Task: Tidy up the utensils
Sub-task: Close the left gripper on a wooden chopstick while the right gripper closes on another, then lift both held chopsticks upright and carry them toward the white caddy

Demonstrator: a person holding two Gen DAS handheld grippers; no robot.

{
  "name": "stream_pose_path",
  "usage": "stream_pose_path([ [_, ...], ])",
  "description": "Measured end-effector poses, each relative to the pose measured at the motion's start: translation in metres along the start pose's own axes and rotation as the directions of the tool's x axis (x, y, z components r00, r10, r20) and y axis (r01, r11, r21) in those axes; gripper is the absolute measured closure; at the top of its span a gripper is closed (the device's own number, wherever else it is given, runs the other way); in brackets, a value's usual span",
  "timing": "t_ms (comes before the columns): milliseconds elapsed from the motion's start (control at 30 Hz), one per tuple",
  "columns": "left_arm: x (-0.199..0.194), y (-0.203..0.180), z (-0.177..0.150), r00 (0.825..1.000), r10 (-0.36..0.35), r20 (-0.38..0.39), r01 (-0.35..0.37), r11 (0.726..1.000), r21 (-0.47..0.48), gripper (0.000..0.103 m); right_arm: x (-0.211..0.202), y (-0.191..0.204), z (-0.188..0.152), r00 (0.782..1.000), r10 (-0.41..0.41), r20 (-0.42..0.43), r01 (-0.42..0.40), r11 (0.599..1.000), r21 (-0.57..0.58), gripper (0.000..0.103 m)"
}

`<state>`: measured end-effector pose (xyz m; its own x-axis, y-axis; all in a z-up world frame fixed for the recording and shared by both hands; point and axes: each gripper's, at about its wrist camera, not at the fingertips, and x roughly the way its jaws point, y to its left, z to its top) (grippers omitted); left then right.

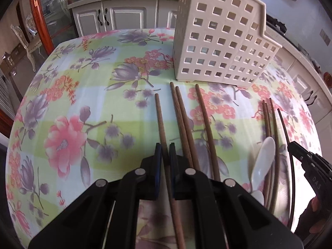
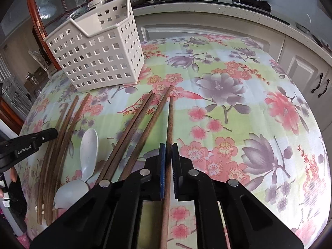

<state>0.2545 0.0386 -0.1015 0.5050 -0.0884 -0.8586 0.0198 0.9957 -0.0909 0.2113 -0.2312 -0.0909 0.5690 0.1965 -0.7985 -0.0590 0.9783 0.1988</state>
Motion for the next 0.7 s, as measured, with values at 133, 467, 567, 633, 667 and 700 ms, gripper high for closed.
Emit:
stream_pose_path([
  [133,-0.022,0.003,-0.010,0.998,-0.036,0.050,0.037,0.999,-0.019,0.097,-0.018,-0.005,-0.003,0.999,0.027,0.038,-0.027,0.999,0.018,0.094],
  [467,-0.096,-0.002,-0.037,0.978,-0.047,0.204,0.048,0.999,-0.003,0.097,-0.088,0.001,-0.010,0.983,0.048,0.176,-0.044,0.999,-0.028,0.094],
  [567,-0.115,-0.005,-0.046,0.970,-0.041,0.241,0.039,0.999,0.014,0.097,-0.109,0.005,-0.015,0.975,0.050,0.217,-0.039,0.998,-0.054,0.094],
  [633,-0.128,-0.009,-0.052,0.962,-0.041,0.269,0.036,0.999,0.025,0.097,-0.120,0.007,-0.018,0.970,0.054,0.236,-0.039,0.997,-0.065,0.094],
  [667,-0.135,-0.010,-0.055,0.958,-0.041,0.283,0.035,0.999,0.028,0.097,-0.127,0.008,-0.020,0.968,0.054,0.247,-0.037,0.997,-0.073,0.094],
  [700,-0.141,-0.011,-0.059,0.955,-0.041,0.294,0.034,0.999,0.030,0.097,-0.131,0.010,-0.022,0.965,0.052,0.256,-0.032,0.996,-0.081,0.094],
])
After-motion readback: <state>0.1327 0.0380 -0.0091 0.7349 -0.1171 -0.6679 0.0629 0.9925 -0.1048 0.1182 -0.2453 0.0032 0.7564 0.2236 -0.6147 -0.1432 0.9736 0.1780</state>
